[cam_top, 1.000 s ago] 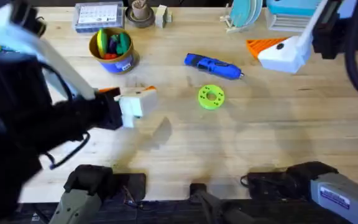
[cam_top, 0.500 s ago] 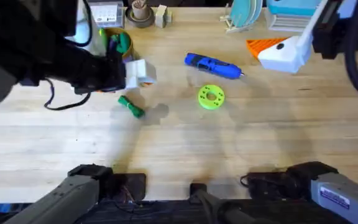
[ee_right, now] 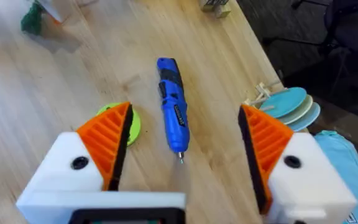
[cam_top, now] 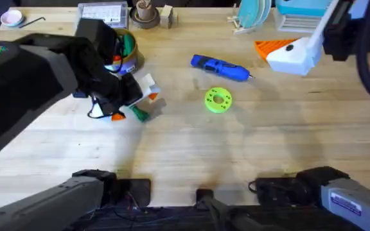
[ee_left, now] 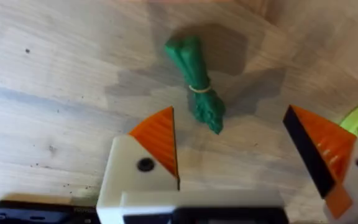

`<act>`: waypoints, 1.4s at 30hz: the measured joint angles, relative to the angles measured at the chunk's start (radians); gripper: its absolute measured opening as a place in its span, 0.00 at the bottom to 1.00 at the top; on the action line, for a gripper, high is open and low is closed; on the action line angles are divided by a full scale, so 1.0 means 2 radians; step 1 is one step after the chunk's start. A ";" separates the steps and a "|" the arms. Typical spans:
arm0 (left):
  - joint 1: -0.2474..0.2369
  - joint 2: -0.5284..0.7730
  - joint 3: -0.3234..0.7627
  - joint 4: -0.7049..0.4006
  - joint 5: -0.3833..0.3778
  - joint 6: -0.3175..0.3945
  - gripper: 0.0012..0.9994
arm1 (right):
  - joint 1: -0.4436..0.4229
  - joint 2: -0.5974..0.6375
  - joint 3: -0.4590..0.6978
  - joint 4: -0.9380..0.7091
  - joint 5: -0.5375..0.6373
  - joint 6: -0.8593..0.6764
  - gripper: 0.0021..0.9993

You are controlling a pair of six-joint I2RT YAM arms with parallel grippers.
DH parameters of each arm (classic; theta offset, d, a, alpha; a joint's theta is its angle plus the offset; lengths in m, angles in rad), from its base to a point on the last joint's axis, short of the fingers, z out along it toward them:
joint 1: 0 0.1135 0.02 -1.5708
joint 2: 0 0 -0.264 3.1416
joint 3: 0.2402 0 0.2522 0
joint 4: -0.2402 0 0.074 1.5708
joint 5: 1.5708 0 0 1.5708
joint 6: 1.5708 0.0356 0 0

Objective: Pick up the gripper from the table and insert it into the empty holder that is missing its gripper. Then pick up a screw, insert it into the mounting hole, and use the screwdriver to tighten it. Finally, clean up the table by picking up the vegetable and placing it into the bucket.

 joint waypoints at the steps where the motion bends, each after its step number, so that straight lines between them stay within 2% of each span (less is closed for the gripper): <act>1: 0.000 0.006 -0.006 0.000 -0.002 -0.008 0.99 | 0.000 0.000 0.000 0.000 0.000 0.000 1.00; 4: 0.000 0.034 -0.027 0.009 -0.024 -0.044 0.99 | 0.000 0.000 0.000 0.000 0.000 0.000 0.99; 11: 0.000 0.054 -0.027 0.044 -0.042 -0.060 1.00 | 0.000 0.000 0.000 0.000 0.000 0.000 0.99; 13: 0.000 0.054 -0.027 0.053 -0.045 -0.065 0.95 | 0.000 0.001 0.000 0.000 0.000 0.000 0.99; 15: 0.000 0.054 -0.027 0.061 -0.046 -0.067 0.87 | 0.000 0.003 0.000 -0.001 0.000 0.000 0.99; 21: 0.000 0.054 -0.027 0.057 -0.049 -0.071 0.44 | 0.000 0.009 0.000 -0.007 0.000 0.000 0.99; 25: 0.000 0.054 -0.027 0.057 -0.049 -0.072 0.19 | 0.000 0.010 0.000 -0.007 0.000 0.000 0.99; 28: 0.000 0.054 -0.027 0.054 -0.050 -0.072 0.15 | 0.000 0.010 0.000 -0.007 0.000 0.000 0.99; 31: 0.000 0.054 -0.022 0.032 -0.050 -0.074 0.02 | 0.000 0.010 0.000 -0.007 0.000 -0.001 0.99; 35: 0.000 0.054 0.009 -0.007 -0.050 -0.074 0.01 | 0.000 0.010 0.000 -0.007 0.000 -0.001 1.00; 42: 0.000 0.054 0.128 -0.052 -0.050 -0.074 0.01 | 0.000 0.010 0.000 -0.007 0.000 -0.001 0.99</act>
